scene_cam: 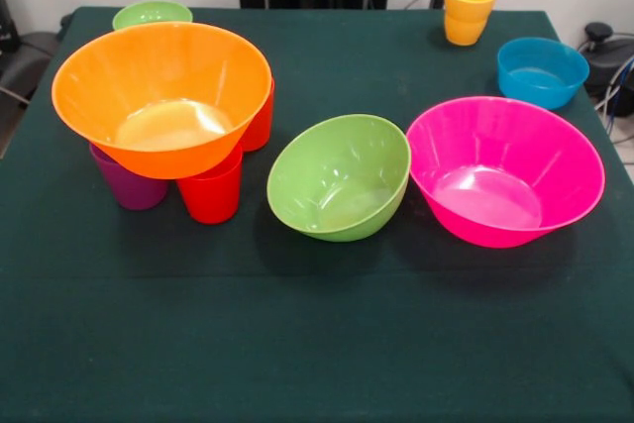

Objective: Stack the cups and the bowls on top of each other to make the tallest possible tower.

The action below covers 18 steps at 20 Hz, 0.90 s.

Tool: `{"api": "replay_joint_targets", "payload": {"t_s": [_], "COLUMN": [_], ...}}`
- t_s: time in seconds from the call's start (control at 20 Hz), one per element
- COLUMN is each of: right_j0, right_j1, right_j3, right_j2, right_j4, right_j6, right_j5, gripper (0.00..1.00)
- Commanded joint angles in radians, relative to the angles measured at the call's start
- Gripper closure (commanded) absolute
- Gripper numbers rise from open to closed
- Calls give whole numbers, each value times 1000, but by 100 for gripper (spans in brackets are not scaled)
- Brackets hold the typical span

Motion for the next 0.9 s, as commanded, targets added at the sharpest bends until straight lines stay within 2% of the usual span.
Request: {"api": "replay_joint_targets", "payload": {"t_s": [0.05, 0.9], "right_j0": [49, 128], "right_j1": [80, 151], "right_j3": [20, -9], "right_j2": [-32, -106], "right_j4": [30, 98], "right_j6": [216, 228], "right_j5": [-42, -113], "gripper": [0, 0]}}
